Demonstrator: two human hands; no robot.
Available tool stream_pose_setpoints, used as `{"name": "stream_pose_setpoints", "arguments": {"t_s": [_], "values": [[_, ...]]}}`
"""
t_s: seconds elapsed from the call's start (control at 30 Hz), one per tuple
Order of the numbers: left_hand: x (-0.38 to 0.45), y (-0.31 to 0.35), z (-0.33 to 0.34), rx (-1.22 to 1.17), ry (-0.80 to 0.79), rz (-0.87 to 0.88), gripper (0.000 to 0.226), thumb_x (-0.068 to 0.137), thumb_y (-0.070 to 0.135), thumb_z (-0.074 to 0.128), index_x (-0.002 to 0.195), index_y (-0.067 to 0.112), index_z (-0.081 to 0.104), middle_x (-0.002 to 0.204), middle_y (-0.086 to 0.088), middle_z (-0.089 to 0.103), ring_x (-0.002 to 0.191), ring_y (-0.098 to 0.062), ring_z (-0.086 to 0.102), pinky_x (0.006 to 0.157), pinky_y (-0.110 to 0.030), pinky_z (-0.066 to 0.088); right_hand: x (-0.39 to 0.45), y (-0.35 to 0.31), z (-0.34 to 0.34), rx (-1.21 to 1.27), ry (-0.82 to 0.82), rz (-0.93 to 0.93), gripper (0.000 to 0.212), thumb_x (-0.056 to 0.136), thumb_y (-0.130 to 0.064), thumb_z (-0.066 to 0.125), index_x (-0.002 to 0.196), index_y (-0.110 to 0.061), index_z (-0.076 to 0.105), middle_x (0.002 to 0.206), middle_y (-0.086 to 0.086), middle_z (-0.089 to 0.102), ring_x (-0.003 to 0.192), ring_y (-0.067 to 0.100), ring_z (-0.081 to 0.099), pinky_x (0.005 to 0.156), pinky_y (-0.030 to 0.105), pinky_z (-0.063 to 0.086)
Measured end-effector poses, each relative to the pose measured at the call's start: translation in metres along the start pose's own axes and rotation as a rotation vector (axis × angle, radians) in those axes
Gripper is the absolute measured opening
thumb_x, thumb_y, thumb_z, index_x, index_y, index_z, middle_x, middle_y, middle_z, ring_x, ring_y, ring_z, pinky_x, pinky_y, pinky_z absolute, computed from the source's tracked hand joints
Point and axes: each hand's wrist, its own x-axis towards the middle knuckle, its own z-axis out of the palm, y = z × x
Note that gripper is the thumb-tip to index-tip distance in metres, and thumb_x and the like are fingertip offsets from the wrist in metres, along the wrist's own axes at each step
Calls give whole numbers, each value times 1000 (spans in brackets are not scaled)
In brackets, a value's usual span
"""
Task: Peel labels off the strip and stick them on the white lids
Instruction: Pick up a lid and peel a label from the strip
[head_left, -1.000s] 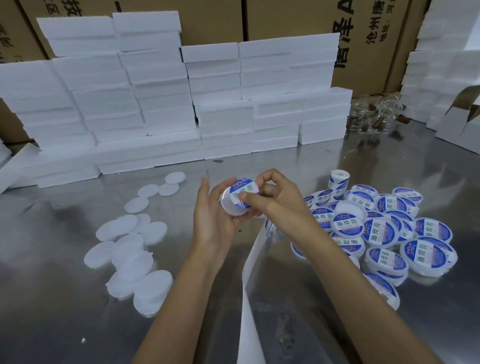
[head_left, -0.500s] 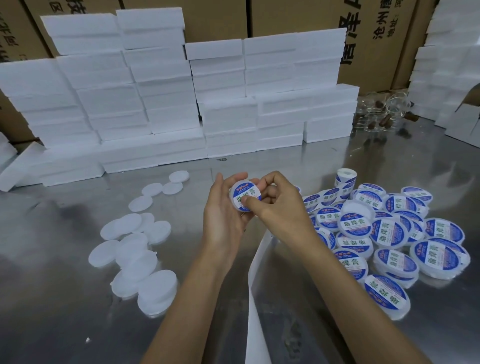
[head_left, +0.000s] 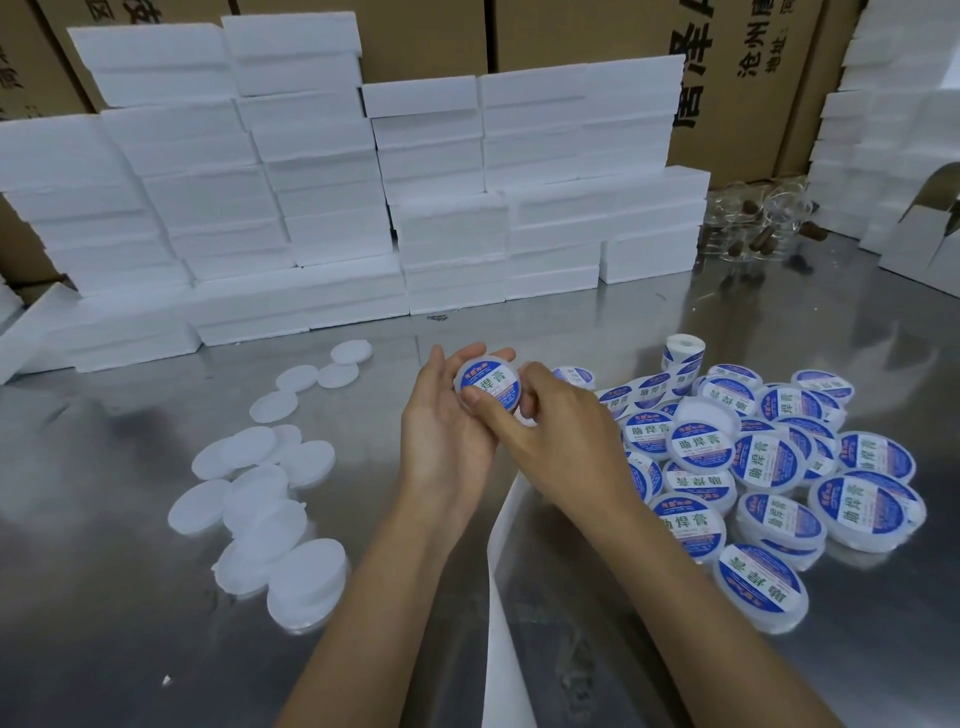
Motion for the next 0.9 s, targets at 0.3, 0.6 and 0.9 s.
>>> {"name": "stream_pose_setpoints", "arguments": {"t_s": [0.3, 0.6, 0.9], "values": [[1, -3, -8, 355, -86, 67, 36, 93, -8, 42, 118, 12, 58, 115, -13, 70, 94, -23, 70, 81, -33, 58, 6, 12, -3, -9, 90, -34, 33, 104, -35, 39, 76, -18, 42, 66, 1, 53, 60, 23, 45, 55, 32, 26], [-1, 0, -13, 620, -27, 242, 38, 86, -6, 71, 116, 16, 71, 94, -16, 76, 81, -29, 76, 70, -29, 62, 1, 17, -13, 148, 14, -19, 35, 104, -45, 30, 86, -20, 47, 74, -6, 58, 69, 14, 57, 61, 39, 47], [-1, -7, -14, 468, 90, 276, 11, 92, 9, 70, 103, 8, 72, 85, -17, 77, 78, -29, 77, 64, -30, 62, -6, 13, -10, -102, 34, -65, 50, 93, -68, 31, 70, -25, 36, 57, -8, 44, 53, 10, 43, 49, 29, 31]]}}
